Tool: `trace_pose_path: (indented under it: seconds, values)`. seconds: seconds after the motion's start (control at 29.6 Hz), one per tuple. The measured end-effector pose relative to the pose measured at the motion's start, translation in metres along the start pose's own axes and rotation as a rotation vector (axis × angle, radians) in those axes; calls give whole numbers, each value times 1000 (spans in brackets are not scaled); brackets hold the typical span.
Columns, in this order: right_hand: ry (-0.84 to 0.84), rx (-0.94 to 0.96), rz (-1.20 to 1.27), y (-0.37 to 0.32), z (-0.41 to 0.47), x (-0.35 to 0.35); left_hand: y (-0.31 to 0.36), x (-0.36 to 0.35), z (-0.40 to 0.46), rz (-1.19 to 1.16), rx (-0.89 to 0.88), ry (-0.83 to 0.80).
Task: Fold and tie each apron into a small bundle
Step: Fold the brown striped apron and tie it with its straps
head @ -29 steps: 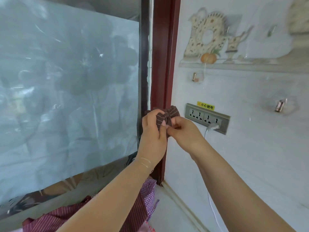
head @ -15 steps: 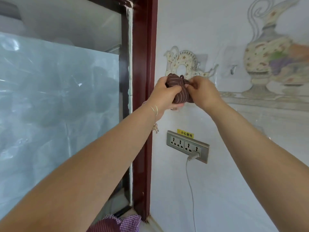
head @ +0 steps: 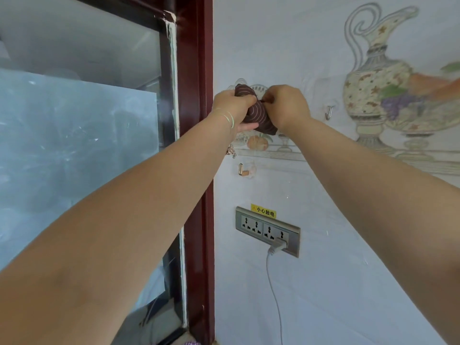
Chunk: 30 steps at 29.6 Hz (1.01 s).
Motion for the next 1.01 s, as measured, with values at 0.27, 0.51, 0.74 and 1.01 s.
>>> trace_pose_path:
  seconds: [0.27, 0.51, 0.74, 1.01]
  values:
    - [68, -94, 44, 13, 14, 4, 16, -10, 17, 112, 12, -54]
    - [13, -154, 151, 22, 15, 4, 32, -22, 30, 422, -3, -75]
    - [83, 15, -4, 19, -16, -8, 28, -28, 33, 578, -42, -100]
    - [21, -58, -64, 27, -18, -13, 18, -22, 26, 530, 17, -117]
Point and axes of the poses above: each hand's wrist, its own z-axis towards the middle knuckle, its own x-axis out of the back of the hand, y = z × x, the point moved 8 cm from there along z, towards the middle knuckle, and after that the axes turned 7 degrees about -x, right-handed, at the moved point
